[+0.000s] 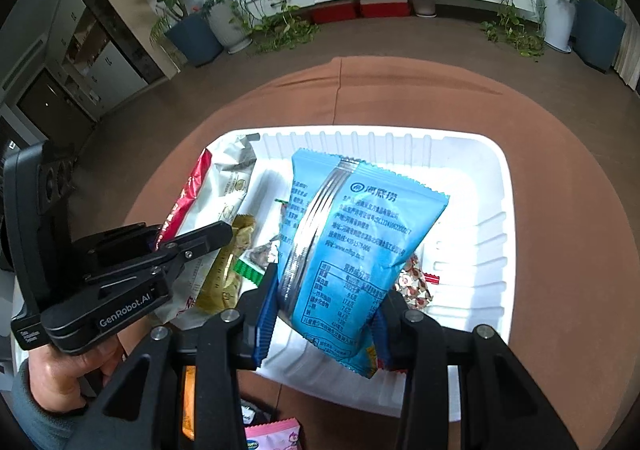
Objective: Organize snacks
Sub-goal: 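Carry both packets into the white tray and open both tools to release, then lift both tools away from the tray back toward the snack pile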
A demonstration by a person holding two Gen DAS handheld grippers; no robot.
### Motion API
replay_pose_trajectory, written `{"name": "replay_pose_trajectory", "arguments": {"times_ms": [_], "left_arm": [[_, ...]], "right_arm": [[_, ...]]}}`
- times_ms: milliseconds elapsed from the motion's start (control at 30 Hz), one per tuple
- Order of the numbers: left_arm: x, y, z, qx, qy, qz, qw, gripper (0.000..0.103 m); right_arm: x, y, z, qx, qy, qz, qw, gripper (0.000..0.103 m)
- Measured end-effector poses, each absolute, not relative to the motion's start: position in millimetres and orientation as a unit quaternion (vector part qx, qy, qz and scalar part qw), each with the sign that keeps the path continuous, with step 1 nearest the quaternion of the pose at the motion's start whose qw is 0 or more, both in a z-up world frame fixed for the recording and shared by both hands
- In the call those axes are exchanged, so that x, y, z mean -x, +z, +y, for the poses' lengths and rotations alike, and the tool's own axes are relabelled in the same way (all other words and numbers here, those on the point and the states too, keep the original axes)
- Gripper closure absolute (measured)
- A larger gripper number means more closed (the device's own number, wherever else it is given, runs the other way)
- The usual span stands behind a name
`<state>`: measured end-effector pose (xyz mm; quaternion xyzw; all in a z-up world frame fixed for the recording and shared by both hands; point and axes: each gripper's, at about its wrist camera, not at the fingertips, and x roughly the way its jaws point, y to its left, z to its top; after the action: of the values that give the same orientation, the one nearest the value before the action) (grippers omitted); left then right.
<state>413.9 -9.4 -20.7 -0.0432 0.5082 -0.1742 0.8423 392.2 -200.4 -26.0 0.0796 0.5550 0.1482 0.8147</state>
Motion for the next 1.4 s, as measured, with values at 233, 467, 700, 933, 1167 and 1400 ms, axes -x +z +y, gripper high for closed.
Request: {"name": "replay_pose_trajectory", "arguments": {"times_ms": [233, 467, 700, 933, 1167, 1400], "left_arm": [[-419.2, -33.8, -23.9, 0.034, -0.172, 0.506, 0.844, 0.089], [-416.9, -36.2, -27.4, 0.031, -0.17, 0.506, 0.845, 0.088], [-411.7, -32.2, -24.4, 0.033, -0.166, 0.502, 0.848, 0.083], [-402.3, -16.9, -18.3, 0.033, -0.163, 0.491, 0.855, 0.083], [-384.9, 2.1, -10.2, 0.037, -0.158, 0.479, 0.862, 0.073], [-359.3, 20.8, -5.7, 0.039, -0.158, 0.467, 0.869, 0.047]], "right_arm": [[-395.9, -39.9, -203.0, -0.076, 0.138, 0.565, 0.81, 0.06], [-395.2, -46.8, -202.6, -0.079, 0.134, 0.567, 0.809, 0.059], [-391.6, -46.0, -203.4, -0.081, 0.128, 0.57, 0.808, 0.052], [-385.9, -33.8, -206.9, -0.081, 0.125, 0.56, 0.815, 0.042], [-374.1, -12.4, -213.2, -0.084, 0.122, 0.543, 0.826, 0.037], [-359.2, 6.0, -220.2, -0.089, 0.118, 0.532, 0.834, 0.036]]}}
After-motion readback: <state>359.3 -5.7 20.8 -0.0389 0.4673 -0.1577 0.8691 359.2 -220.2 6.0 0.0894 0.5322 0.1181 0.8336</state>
